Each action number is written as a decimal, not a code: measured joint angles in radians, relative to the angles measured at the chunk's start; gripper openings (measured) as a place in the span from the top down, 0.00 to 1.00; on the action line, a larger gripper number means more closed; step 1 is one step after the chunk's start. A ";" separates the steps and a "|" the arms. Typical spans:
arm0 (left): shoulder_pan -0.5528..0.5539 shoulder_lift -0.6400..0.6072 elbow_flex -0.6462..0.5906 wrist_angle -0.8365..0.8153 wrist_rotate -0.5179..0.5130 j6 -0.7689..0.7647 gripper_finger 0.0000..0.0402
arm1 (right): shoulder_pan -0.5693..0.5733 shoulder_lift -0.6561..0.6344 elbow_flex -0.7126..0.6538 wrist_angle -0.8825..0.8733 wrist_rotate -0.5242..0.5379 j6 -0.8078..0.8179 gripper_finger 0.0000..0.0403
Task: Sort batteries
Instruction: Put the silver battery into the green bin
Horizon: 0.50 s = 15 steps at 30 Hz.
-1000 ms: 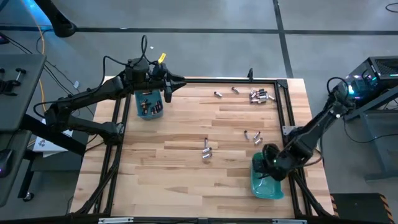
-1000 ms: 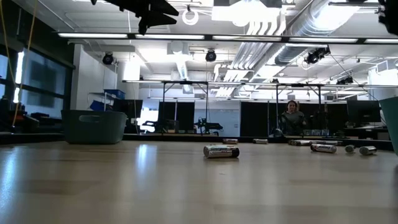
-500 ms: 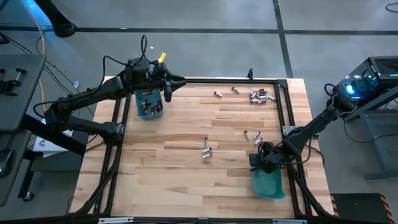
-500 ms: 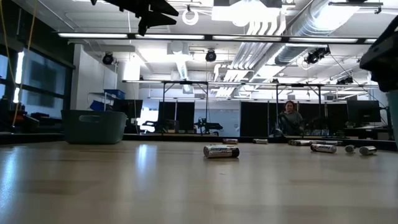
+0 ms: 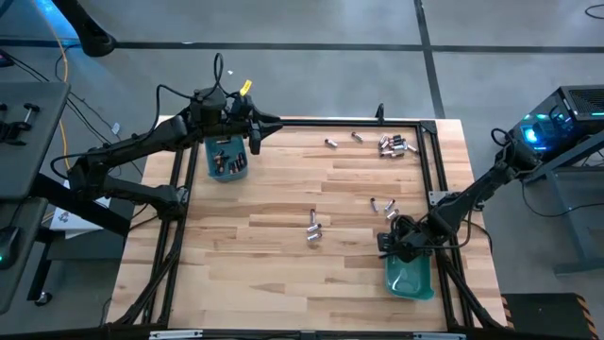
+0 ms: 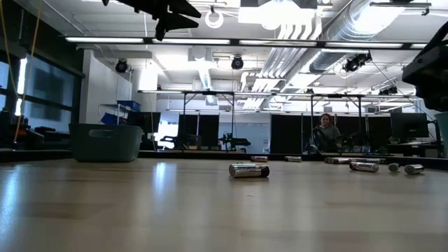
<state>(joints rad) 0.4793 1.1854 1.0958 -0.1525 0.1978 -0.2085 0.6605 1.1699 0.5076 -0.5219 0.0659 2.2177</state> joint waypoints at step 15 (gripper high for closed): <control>0.000 0.000 0.000 0.000 0.000 -0.002 0.68 | 0.000 -0.191 0.179 -0.236 -0.173 0.060 0.77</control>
<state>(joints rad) 0.4793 1.1854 1.0958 -0.1525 0.1982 -0.2100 0.6605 0.9790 0.6869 -0.7583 -0.1072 2.2778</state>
